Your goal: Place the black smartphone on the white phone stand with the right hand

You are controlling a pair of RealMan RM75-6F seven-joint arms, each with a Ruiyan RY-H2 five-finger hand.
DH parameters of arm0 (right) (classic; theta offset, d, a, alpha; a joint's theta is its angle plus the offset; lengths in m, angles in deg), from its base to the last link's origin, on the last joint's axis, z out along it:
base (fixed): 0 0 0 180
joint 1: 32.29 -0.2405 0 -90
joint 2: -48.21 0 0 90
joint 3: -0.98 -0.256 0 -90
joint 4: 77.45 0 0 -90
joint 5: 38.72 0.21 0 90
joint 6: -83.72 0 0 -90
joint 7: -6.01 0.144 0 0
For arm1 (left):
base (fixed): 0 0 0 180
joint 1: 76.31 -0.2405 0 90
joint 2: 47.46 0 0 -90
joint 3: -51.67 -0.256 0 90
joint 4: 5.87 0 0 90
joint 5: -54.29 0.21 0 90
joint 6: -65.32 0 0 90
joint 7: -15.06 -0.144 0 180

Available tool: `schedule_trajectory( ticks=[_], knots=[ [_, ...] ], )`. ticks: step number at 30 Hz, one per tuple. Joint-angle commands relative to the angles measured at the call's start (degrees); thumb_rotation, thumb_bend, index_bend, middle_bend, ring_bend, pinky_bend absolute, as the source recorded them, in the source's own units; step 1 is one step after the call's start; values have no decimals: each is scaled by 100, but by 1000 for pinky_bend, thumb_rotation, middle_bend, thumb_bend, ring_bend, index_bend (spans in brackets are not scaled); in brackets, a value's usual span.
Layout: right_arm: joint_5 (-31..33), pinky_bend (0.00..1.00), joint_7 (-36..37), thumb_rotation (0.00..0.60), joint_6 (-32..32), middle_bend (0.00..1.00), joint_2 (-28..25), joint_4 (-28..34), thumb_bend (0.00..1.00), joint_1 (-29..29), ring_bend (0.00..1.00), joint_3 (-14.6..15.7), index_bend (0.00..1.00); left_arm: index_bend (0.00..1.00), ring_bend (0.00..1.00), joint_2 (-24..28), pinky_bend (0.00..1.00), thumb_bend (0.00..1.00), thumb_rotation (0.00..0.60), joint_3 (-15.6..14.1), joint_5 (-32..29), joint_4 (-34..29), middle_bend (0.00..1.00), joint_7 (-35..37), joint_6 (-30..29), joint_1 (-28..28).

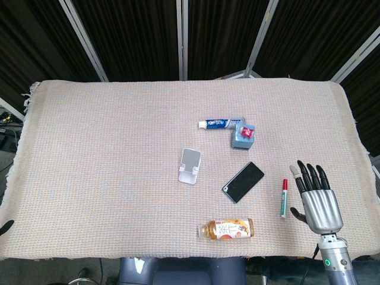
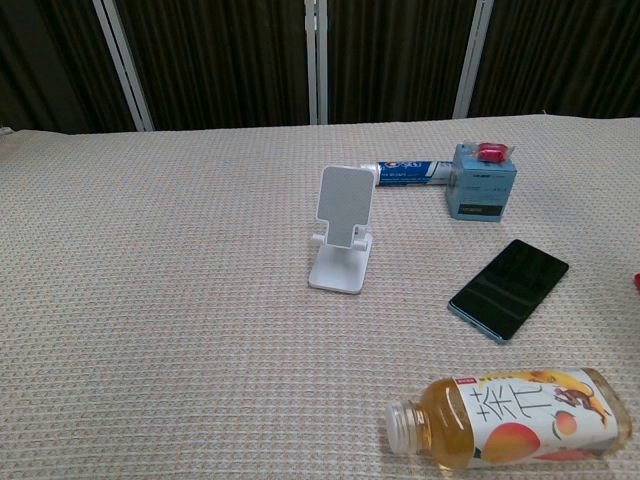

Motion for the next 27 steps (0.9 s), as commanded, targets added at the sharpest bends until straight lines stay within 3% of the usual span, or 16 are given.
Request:
schedule_trajectory(
  ticks=[1,7,12,22,27],
  knots=[
    [-28,0,47,600,-31,0,-16,34,0,10,0,14,0,0,0,-9,0,0,600,-12,3,15,0,8,-4,-14],
    [-120,0,92,600,-40,0,-64,107,0,18,0,82,0,0,0,-11,0,0,600,-19,3,41,0,48,-40,-49],
    [-175,0,338,600,452,0,-116,73,0,-273,0,111,0,0,0,-20,0,0,600,-7,-8,57,0,42,-29,-47],
    [-1201,0,2185,600,2706,0,-28,-1536,0,-2123,0,213,32,0,0,-64,0,0,600,111,-202,-21,0,-175,280,149],
    [-1775,1,2492,600,3118,7,239,-2462,0,-2774,0,340,43,0,0,-148,0,0,600,151,-368,-90,0,-471,462,238]
  ],
)
